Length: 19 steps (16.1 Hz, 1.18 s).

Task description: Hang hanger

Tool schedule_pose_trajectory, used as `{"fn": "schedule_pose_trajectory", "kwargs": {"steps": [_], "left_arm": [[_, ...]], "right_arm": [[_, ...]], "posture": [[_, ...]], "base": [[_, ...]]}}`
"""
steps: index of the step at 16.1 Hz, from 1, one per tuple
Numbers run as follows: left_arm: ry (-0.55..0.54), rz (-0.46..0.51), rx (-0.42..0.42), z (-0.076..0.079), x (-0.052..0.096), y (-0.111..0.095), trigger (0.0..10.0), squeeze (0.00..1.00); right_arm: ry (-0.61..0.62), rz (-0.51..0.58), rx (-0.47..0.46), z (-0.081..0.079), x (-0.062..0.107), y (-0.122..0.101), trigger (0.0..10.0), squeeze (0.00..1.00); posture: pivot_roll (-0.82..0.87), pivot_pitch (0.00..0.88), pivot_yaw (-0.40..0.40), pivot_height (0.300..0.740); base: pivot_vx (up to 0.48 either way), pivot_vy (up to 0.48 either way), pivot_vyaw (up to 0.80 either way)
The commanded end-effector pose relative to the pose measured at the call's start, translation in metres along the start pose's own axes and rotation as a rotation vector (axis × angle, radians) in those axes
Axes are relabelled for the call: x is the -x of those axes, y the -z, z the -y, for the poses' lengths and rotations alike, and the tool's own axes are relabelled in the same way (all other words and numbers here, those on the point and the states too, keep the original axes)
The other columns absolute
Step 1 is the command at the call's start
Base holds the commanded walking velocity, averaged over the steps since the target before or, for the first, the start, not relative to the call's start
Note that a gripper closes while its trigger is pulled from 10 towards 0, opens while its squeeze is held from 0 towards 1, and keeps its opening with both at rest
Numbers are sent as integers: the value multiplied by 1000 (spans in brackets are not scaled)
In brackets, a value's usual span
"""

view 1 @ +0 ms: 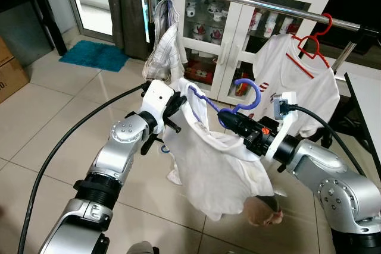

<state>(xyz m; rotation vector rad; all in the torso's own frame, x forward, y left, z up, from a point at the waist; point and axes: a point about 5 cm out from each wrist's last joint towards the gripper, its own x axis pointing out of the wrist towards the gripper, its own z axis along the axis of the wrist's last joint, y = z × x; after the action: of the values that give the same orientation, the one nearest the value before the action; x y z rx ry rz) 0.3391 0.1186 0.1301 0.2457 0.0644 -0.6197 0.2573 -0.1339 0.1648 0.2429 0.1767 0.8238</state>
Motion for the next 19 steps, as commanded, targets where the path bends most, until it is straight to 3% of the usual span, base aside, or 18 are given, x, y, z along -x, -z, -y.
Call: {"fn": "schedule_pose_trajectory", "kwargs": {"steps": [1, 6, 11, 14, 17, 19], "left_arm": [[26, -42, -2, 5, -2, 7, 0, 0], [-40, -45, -15, 0, -1, 11, 0, 0], [-88, 78, -34, -8, 13, -17, 0, 0], [-166, 101, -51, -29, 22, -31, 0, 0], [-317, -70, -190, -75, 37, -17, 0, 0], [-360, -111, -187, -87, 41, -11, 0, 0]], "right_arm": [[-90, 59, 27, -12, -1, -13, 0, 0], [-67, 37, 15, -11, 1, -7, 0, 0], [106, -263, 140, 10, 13, 33, 0, 0], [49, -317, 145, 8, 21, 42, 0, 0], [-81, -169, 64, -1, 35, 21, 0, 0], [-111, -138, 43, -2, 41, 16, 0, 0]], "posture": [[9, 0, -87, 740], [0, 0, -85, 740], [-1, 0, -81, 740], [15, 0, -93, 740], [20, 0, -92, 740], [20, 0, -92, 740]], "base": [[0, 0, 0], [0, 0, 0], [0, 0, 0], [0, 0, 0], [0, 0, 0], [0, 0, 0]]}}
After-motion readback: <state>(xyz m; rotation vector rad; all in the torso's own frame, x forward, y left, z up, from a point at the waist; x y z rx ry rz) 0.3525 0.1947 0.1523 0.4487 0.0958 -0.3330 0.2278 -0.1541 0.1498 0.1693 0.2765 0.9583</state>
